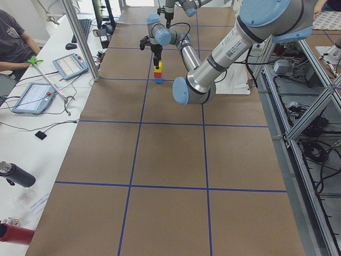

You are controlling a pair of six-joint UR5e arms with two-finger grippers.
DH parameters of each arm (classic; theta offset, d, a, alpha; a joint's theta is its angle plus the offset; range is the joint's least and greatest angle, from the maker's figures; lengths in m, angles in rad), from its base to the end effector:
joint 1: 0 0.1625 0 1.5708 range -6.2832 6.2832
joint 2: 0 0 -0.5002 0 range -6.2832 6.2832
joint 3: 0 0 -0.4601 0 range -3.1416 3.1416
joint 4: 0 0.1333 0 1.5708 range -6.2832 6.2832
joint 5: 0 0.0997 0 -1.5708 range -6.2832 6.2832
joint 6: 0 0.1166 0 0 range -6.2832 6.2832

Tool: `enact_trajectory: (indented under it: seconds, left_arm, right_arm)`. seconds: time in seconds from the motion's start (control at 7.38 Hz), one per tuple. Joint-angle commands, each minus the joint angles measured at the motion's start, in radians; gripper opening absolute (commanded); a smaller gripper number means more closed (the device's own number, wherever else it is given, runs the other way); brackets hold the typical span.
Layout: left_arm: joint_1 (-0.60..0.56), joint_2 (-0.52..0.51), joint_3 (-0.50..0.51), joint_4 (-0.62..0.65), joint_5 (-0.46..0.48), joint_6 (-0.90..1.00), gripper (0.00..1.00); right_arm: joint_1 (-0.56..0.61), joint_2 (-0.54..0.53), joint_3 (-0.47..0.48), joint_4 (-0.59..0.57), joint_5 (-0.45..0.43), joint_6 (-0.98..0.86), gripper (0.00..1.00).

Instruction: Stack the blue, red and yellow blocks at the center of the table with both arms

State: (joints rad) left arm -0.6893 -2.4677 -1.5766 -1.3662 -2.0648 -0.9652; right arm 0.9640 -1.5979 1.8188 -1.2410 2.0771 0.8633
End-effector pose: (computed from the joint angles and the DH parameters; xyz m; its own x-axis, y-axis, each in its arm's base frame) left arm 0.5818 -0.5806 0.1280 0.6709 0.0965 -0.7352 -0.0695 0.9953 0.0673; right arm -0.2641 -0.5150 0.5964 0.7422 0.0724 0.6663 -0.1202 0.9924 0.0260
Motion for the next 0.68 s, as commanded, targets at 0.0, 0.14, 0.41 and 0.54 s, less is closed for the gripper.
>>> enact_trajectory:
  seconds: [0.0,0.14,0.41,0.54]
  left_arm:
    - [-0.085,0.262,-0.263,0.027,0.002,0.119,0.99]
    - [-0.114,0.379,-0.342,0.026,0.002,0.19,0.99]
    - [-0.272,0.617,-0.437,0.01,-0.012,0.454,0.99]
    - [-0.364,0.691,-0.434,-0.01,-0.018,0.585,0.99]
  right_arm:
    - [0.072,-0.007,-0.031,0.0,0.073,-0.083,1.0]
    - [0.115,-0.007,-0.053,0.0,0.099,-0.146,1.0]
    - [0.178,-0.008,-0.078,-0.002,0.167,-0.203,1.0]
    - [0.224,-0.008,-0.094,0.0,0.223,-0.249,1.0]
